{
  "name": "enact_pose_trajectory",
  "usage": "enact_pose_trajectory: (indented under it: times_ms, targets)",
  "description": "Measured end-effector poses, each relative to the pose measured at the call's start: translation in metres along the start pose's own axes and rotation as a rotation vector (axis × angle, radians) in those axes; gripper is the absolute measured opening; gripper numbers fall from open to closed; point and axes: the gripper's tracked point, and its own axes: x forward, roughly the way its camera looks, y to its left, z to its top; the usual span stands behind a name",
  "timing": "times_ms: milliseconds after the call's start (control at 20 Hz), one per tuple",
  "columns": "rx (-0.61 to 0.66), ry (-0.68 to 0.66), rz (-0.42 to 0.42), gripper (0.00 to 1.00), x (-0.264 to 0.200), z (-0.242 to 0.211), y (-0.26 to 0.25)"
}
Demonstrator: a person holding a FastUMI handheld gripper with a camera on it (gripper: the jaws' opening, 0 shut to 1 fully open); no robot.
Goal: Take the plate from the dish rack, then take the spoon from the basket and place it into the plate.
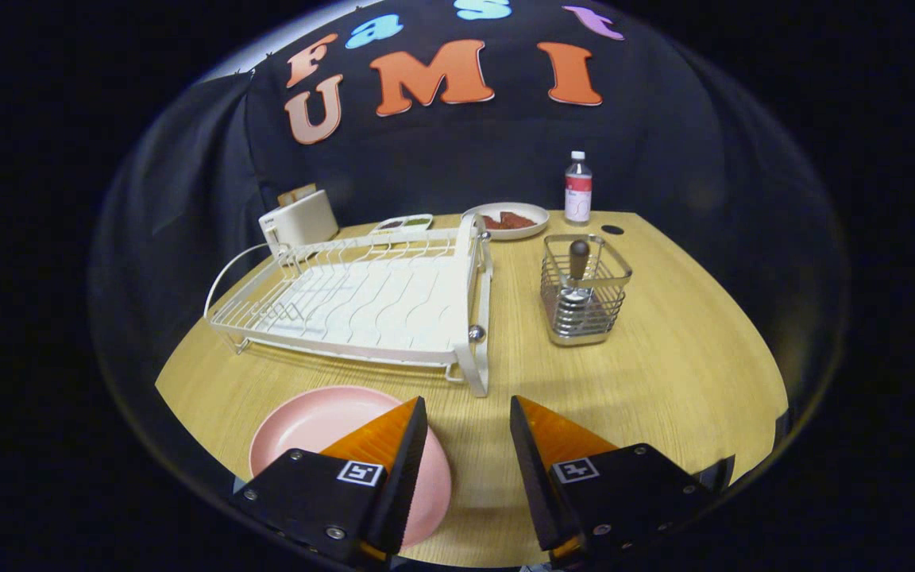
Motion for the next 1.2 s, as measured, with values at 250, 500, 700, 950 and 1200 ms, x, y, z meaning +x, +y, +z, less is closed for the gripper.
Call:
enact_pose_trajectory:
  times_ms: [250, 500, 700, 950, 1200]
  targets:
    - [-0.004, -0.191, -0.096, 0.63, -0.001, 0.054, -0.038]
    - [-0.071, -0.237, -0.179, 0.62, 0.024, 0.075, -0.054]
    - [-0.121, -0.241, -0.258, 0.54, 0.046, 0.079, -0.07]
    - [-0.115, -0.237, -0.286, 0.33, 0.061, 0.08, -0.077]
    - [-0.086, -0.261, -0.303, 0.15, 0.06, 0.087, -0.078]
